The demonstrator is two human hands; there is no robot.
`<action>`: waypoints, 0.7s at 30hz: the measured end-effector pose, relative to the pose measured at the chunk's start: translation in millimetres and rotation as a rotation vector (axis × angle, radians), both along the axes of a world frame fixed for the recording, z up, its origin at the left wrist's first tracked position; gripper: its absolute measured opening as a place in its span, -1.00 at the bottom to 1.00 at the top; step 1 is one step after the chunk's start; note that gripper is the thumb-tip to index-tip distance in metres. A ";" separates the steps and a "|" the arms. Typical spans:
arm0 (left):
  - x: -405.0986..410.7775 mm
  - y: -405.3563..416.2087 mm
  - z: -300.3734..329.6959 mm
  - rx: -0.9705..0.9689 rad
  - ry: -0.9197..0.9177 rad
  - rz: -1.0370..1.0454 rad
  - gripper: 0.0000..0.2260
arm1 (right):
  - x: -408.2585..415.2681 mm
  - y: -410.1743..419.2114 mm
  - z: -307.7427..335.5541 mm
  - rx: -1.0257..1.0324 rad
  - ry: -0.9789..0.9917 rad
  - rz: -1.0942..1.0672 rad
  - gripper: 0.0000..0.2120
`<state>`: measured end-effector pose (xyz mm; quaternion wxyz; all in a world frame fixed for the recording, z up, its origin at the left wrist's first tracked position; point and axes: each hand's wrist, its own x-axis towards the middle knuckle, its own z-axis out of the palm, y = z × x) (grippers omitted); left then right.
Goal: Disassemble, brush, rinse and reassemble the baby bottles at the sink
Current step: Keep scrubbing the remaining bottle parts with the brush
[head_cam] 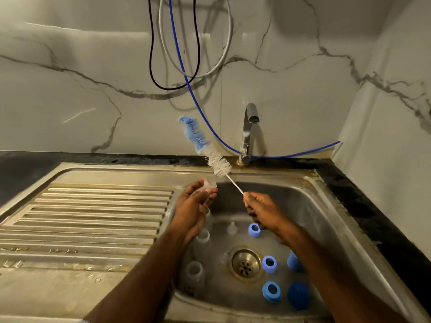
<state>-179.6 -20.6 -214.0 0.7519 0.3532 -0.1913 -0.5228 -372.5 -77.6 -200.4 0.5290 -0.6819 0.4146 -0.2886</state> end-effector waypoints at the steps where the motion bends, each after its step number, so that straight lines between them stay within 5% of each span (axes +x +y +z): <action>1: -1.9 0.3 0.8 -0.015 0.005 0.004 -0.68 | 1.7 2.3 -1.1 0.018 -0.012 0.013 -0.69; 21: 11.8 7.6 19.2 0.126 -0.002 -0.298 -0.77 | -15.9 -2.3 3.4 -0.098 0.072 0.115 -0.66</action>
